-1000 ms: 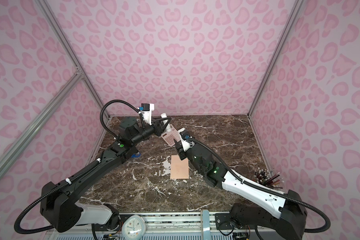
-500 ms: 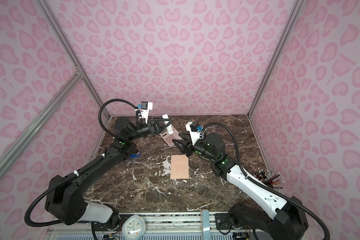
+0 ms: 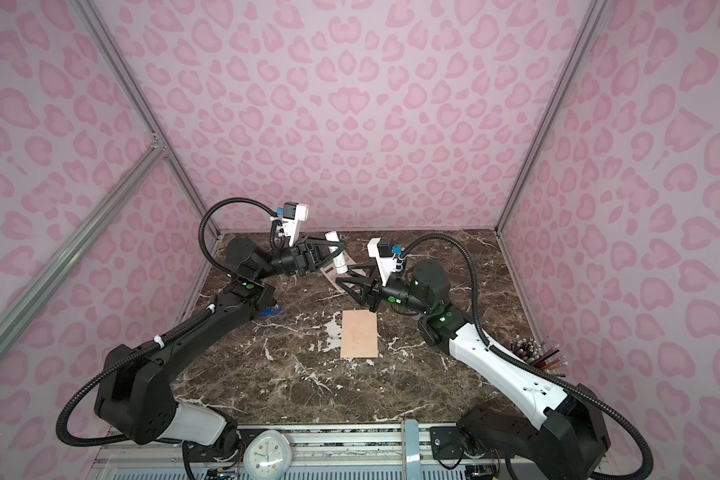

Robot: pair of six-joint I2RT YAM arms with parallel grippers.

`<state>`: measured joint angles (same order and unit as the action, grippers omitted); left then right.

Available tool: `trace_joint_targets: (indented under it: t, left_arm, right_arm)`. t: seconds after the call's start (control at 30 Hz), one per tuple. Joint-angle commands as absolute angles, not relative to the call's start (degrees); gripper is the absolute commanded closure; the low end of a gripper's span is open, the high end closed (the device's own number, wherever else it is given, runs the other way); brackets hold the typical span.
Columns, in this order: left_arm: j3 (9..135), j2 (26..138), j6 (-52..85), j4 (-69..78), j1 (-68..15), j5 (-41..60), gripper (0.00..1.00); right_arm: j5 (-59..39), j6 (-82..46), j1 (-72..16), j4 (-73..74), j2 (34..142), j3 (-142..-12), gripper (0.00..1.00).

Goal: Place the letter into the envelope and seal it

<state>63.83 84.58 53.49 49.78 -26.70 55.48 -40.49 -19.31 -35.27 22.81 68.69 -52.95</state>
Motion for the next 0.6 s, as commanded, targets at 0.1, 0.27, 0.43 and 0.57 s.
trace_joint_targets:
  t: [0.1, 0.27, 0.43, 0.57]
  left_arm:
    - [64.15, 85.05, 53.91, 53.17, -26.98, 57.28, 0.96]
    - [64.49, 85.44, 53.75, 53.14, -27.07, 57.48, 0.96]
    - [64.90, 85.94, 53.66, 53.09, -27.09, 57.70, 0.96]
    - [65.29, 86.23, 53.49, 52.75, -27.09, 57.91, 0.96]
  right_arm:
    - [-41.59, -20.96, -35.19, 25.69, 69.68, -53.57, 0.56]
    - [-42.24, -21.53, -34.74, 25.92, 70.29, -53.87, 0.60]
    - [-42.65, -21.62, -34.19, 25.75, 70.49, -54.01, 0.64]
    - [-43.01, -21.62, -33.77, 25.40, 70.83, -54.32, 0.69]
